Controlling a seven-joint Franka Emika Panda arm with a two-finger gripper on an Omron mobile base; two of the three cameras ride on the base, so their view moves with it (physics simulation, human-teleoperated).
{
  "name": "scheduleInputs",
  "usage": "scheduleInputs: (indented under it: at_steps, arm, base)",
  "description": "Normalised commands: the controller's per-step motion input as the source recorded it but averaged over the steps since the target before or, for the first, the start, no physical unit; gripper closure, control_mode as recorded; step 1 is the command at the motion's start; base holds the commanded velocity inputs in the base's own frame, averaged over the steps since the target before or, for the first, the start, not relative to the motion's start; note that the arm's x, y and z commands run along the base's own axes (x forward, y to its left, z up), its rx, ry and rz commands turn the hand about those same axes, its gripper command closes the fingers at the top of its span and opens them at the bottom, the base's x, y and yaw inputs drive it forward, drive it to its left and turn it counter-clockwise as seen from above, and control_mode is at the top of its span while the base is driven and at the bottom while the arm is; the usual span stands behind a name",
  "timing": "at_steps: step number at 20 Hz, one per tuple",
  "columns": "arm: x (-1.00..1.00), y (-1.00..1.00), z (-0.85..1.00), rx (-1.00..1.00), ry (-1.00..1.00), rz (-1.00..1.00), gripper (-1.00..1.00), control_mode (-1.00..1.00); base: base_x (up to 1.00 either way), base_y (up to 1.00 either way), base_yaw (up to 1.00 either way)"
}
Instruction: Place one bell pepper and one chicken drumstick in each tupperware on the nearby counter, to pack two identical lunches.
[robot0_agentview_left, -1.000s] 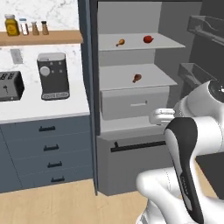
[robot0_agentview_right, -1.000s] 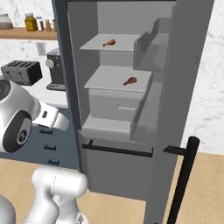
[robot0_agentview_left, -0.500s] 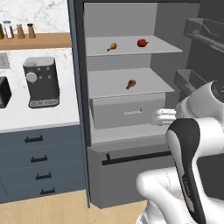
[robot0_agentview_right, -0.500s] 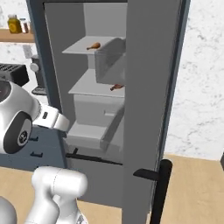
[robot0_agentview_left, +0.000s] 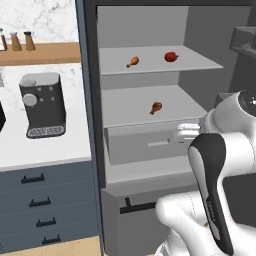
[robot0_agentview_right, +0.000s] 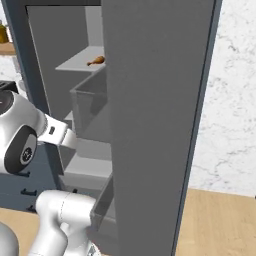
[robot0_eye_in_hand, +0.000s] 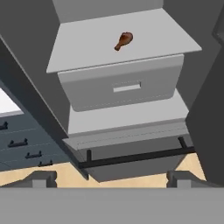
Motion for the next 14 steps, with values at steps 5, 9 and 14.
scheduleInputs:
  at_steps: [5,9,14]
  arm:
    - [0.00,0.00,0.00,0.00,0.00,0.00,-1.00,1.00]
    - [0.47,-0.09,-0.23,0.00,-0.04,-0.06,-1.00,-1.00]
    - [0.72,-0.12,-0.36,0.00,-0.06,-0.04,-1.00,-1.00]
  base:
    - [0.44,-0.06,-0.08]
    - [0.14,-0.03,-0.02]
    - [0.00,0.00,0.00]
